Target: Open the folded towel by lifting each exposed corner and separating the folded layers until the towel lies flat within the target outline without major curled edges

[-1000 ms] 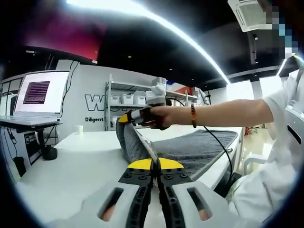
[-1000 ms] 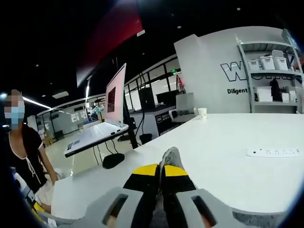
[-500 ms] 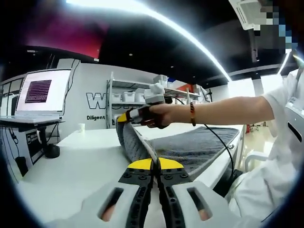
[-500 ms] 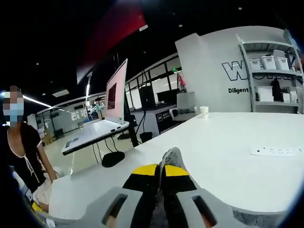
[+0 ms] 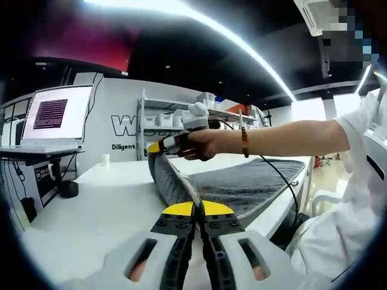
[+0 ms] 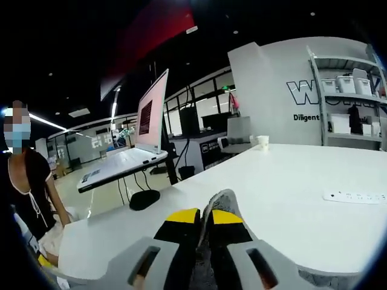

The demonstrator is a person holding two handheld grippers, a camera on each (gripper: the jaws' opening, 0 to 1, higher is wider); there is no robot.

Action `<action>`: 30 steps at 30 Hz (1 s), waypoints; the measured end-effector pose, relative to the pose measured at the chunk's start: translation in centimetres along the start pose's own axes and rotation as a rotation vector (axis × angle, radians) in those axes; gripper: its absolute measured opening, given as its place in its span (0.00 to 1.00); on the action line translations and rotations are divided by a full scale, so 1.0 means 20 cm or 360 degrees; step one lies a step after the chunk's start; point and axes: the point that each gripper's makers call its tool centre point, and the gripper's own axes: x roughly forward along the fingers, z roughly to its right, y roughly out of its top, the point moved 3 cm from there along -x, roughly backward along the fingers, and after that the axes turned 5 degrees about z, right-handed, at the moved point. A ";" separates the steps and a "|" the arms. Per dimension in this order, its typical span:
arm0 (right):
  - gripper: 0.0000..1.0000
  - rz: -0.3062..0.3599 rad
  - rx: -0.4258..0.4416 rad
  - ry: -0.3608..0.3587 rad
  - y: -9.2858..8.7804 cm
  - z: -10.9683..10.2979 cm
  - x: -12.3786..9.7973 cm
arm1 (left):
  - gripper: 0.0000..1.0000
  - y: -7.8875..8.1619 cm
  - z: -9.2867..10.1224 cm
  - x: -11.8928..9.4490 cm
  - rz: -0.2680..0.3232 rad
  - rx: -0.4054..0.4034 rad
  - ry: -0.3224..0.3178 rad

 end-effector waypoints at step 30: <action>0.11 -0.0047 -0.0051 0.0026 -0.08 -0.07 0.15 | 0.02 -0.07 -0.09 -0.03 -0.0074 -0.0016 0.0060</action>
